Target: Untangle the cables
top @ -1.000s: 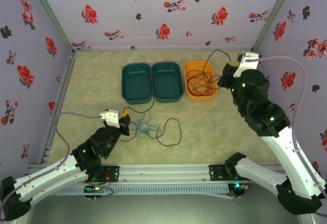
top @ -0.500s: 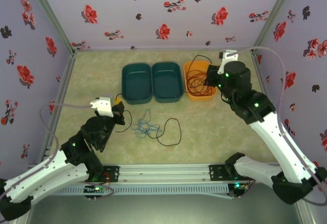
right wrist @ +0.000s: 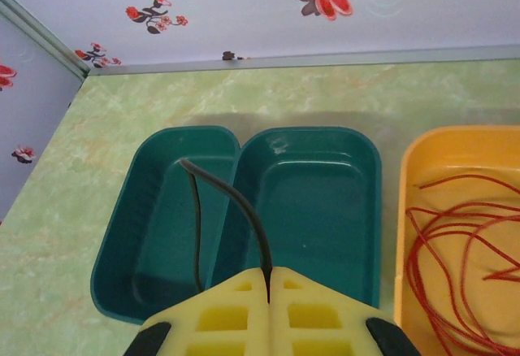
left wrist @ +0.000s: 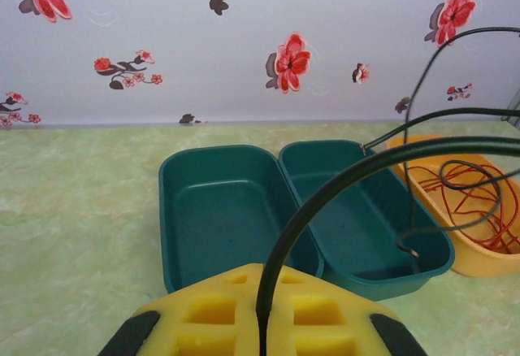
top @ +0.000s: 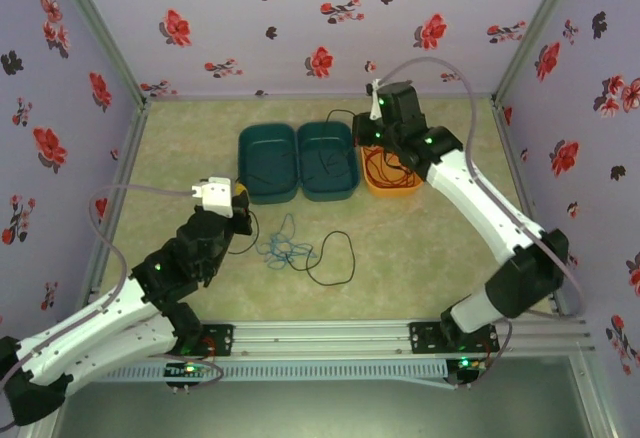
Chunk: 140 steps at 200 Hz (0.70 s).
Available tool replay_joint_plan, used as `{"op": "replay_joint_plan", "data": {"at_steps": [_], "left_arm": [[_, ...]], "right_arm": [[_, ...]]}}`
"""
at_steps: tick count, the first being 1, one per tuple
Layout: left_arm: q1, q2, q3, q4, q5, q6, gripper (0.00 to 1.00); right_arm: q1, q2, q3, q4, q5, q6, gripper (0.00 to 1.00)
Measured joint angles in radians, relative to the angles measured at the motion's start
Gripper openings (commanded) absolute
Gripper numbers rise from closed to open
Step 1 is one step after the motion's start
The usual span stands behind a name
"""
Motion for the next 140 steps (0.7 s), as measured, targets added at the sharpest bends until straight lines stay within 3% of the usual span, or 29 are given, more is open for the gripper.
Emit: {"op": "replay_joint_plan", "data": {"at_steps": [61, 140], "left_arm": [[0.017, 0.006, 0.0, 0.004, 0.026, -0.001, 0.05], [0.03, 0.013, 0.0, 0.004, 0.056, -0.005, 0.05]], "right_arm": [[-0.057, 0.233, 0.076, 0.029, -0.105, 0.041, 0.0], [-0.06, 0.472, 0.206, 0.004, -0.132, 0.047, 0.04]]}}
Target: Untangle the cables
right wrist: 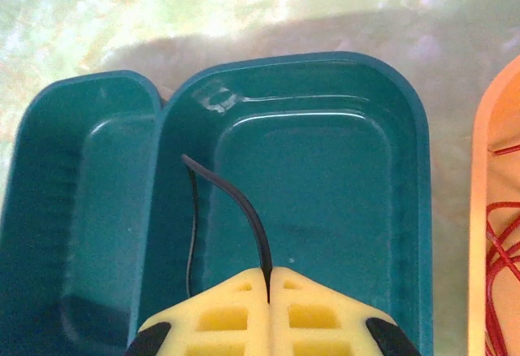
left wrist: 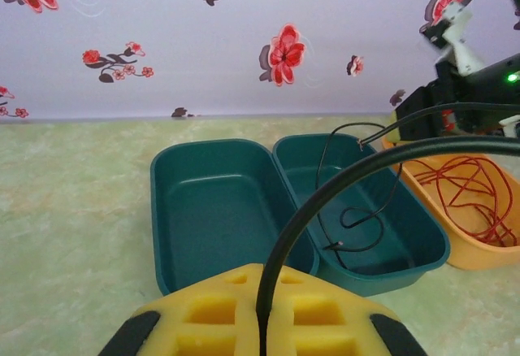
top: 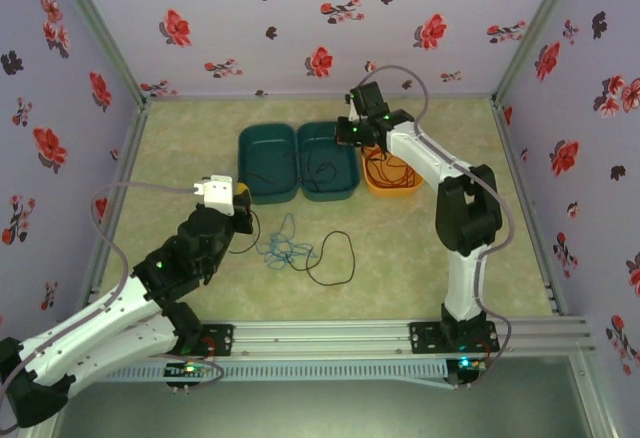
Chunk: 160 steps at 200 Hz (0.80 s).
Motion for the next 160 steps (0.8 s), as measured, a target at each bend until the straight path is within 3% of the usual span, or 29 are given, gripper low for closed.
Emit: {"op": "replay_joint_plan", "data": {"at_steps": [69, 107, 160], "left_arm": [[0.009, 0.008, 0.0, 0.0, 0.013, -0.004, 0.05], [0.015, 0.027, 0.0, 0.0, 0.027, -0.007, 0.05], [0.028, 0.046, 0.0, 0.0, 0.053, -0.015, 0.06]], "right_arm": [[-0.006, 0.08, 0.113, -0.087, 0.069, -0.037, 0.09], [-0.017, 0.08, 0.126, -0.119, 0.103, -0.063, 0.3], [-0.018, 0.08, 0.126, -0.132, 0.089, -0.079, 0.33]]}}
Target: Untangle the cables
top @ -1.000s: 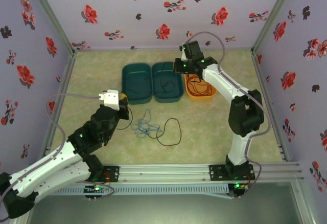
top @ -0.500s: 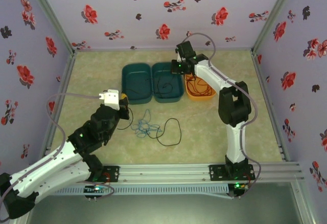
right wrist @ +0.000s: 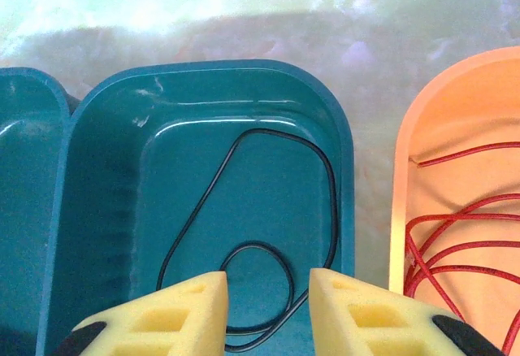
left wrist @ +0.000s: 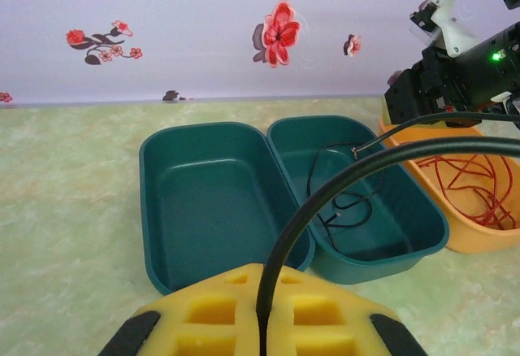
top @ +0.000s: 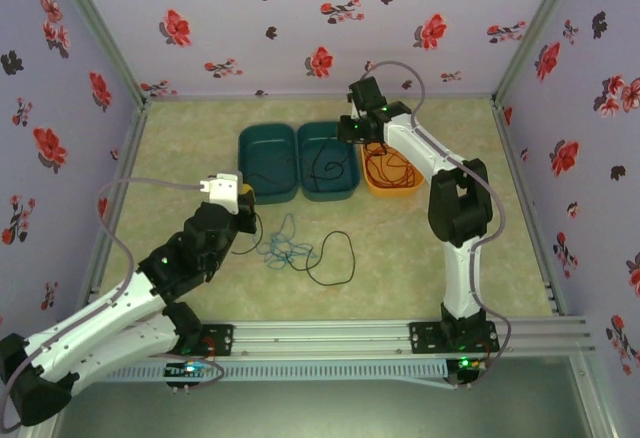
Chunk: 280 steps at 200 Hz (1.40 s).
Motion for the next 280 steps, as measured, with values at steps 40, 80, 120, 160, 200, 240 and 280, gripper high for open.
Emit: {"op": "replay_joint_plan", "data": {"at_steps": [40, 80, 120, 160, 200, 240, 280], "left_arm": [[0.006, 0.007, 0.003, 0.0, 0.018, -0.008, 0.06], [0.019, 0.025, 0.037, -0.01, 0.048, -0.007, 0.05], [0.061, 0.069, 0.09, -0.055, 0.116, -0.008, 0.05], [0.14, 0.142, 0.168, -0.127, 0.227, -0.003, 0.05], [0.216, 0.224, 0.254, -0.179, 0.365, 0.023, 0.05], [0.244, 0.282, 0.329, -0.223, 0.482, 0.051, 0.05], [0.247, 0.301, 0.36, -0.247, 0.546, 0.069, 0.05]], "right_arm": [[0.0, -0.006, -0.004, -0.002, -0.019, 0.0, 0.36], [0.0, -0.145, -0.138, 0.029, -0.035, -0.003, 0.5], [0.0, -0.458, -0.414, 0.159, -0.099, -0.055, 0.61], [0.008, -0.769, -0.645, 0.283, -0.214, -0.159, 0.64], [0.081, -0.961, -0.735, 0.32, -0.254, -0.294, 0.67], [0.191, -0.975, -0.726, 0.298, -0.232, -0.41, 0.79], [0.252, -0.911, -0.698, 0.266, -0.183, -0.487, 0.78]]}}
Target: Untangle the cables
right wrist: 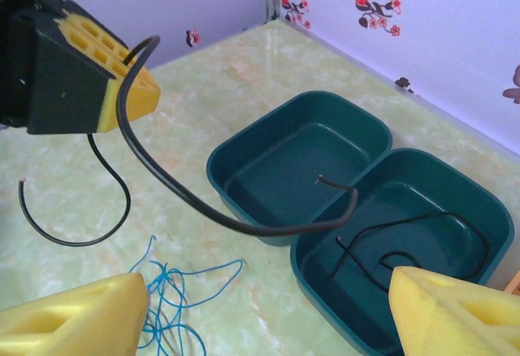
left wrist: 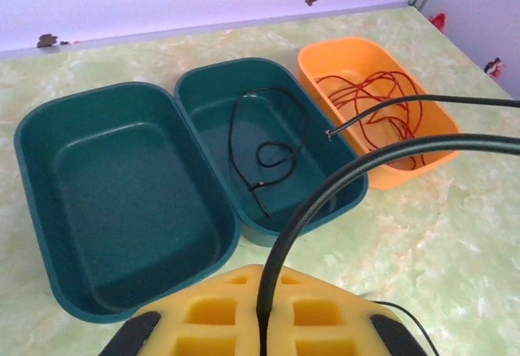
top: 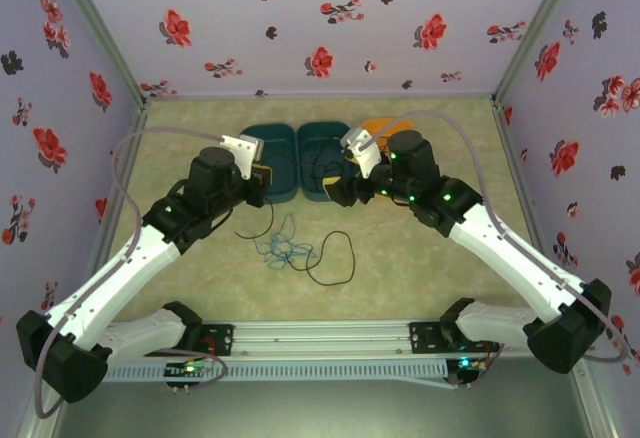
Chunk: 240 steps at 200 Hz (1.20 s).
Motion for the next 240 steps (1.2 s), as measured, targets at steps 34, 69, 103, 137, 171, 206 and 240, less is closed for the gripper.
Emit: {"op": "replay_joint_plan", "data": {"at_steps": [34, 69, 103, 137, 171, 206, 240], "left_arm": [[0.001, 0.009, 0.001, -0.008, 0.039, 0.003, 0.05], [0.002, 0.014, 0.007, -0.01, 0.075, 0.006, 0.04], [0.006, 0.023, 0.011, 0.008, 0.099, 0.006, 0.02], [0.007, 0.066, 0.024, 0.074, 0.131, 0.0, 0.01], [0.013, 0.115, 0.033, 0.168, 0.146, -0.024, 0.0], [0.013, 0.15, 0.04, 0.275, 0.153, -0.051, 0.0], [0.026, 0.185, 0.04, 0.431, 0.163, -0.104, 0.0]], "right_arm": [[0.011, 0.046, 0.024, 0.0, 0.029, -0.029, 0.7], [0.011, 0.084, 0.033, 0.008, 0.053, -0.039, 0.35], [0.011, 0.119, 0.048, 0.015, 0.042, -0.039, 0.23], [0.011, 0.14, 0.048, 0.031, 0.014, -0.007, 0.06], [0.011, 0.158, 0.048, 0.04, -0.008, 0.032, 0.0], [0.011, 0.199, 0.046, 0.044, -0.011, 0.084, 0.0], [0.008, 0.243, 0.019, 0.049, -0.011, 0.135, 0.0]]}}
